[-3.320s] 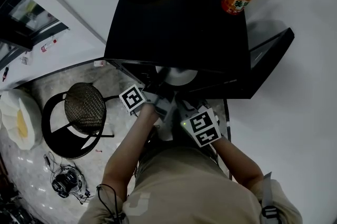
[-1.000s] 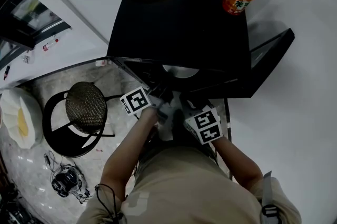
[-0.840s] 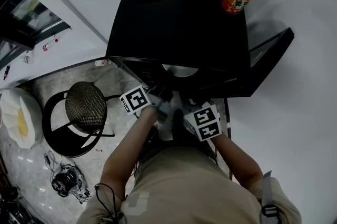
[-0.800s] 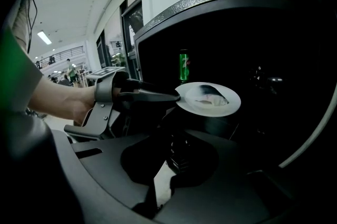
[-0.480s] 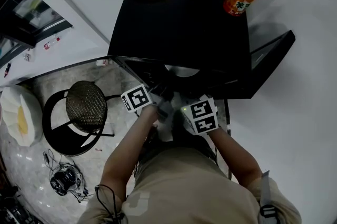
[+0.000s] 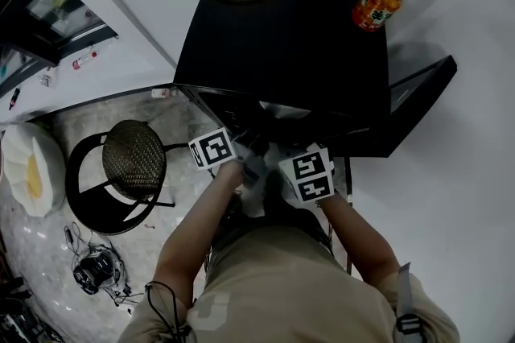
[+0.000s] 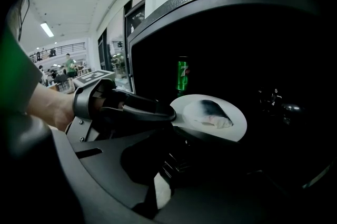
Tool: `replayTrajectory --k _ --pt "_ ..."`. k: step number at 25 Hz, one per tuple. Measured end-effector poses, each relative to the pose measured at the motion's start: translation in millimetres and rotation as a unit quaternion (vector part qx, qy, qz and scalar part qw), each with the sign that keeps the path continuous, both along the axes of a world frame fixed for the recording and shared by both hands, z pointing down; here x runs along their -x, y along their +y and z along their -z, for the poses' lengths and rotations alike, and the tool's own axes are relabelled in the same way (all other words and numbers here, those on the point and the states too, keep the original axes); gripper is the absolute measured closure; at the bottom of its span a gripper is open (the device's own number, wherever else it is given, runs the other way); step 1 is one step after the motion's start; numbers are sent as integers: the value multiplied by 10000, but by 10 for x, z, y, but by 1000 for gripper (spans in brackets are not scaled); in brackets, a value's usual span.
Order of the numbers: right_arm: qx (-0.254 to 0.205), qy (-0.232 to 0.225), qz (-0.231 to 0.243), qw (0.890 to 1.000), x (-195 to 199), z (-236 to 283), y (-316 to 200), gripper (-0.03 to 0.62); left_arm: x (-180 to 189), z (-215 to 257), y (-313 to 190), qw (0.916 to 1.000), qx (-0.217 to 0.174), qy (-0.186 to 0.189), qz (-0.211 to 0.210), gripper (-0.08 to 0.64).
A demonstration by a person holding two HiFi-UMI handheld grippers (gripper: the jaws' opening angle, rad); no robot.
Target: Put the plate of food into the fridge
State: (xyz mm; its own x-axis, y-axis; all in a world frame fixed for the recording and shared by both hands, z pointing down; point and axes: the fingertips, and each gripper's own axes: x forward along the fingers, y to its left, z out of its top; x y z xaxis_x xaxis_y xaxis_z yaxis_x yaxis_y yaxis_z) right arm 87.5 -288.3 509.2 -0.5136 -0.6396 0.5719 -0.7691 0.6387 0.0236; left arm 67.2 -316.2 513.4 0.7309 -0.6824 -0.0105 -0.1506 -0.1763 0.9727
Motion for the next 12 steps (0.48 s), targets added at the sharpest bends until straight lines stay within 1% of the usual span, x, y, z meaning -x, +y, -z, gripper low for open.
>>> replayTrajectory --k 4,7,10,11,12 --pt "-77 88 41 9999 6 -19 -6 569 -7 -4 46 10000 56 49 -44 528" --pt "-65 83 19 9999 2 -27 -25 569 -1 -6 98 9999 -16 7 -167 528" --pt "-83 105 37 9999 0 -29 -48 569 6 -27 151 9995 190 185 -165 529" --pt "-88 112 42 9999 -1 -30 -53 569 12 -38 162 9994 241 207 -151 529" --pt "-93 117 44 9999 0 -31 -57 569 26 -41 163 9996 200 151 -153 529"
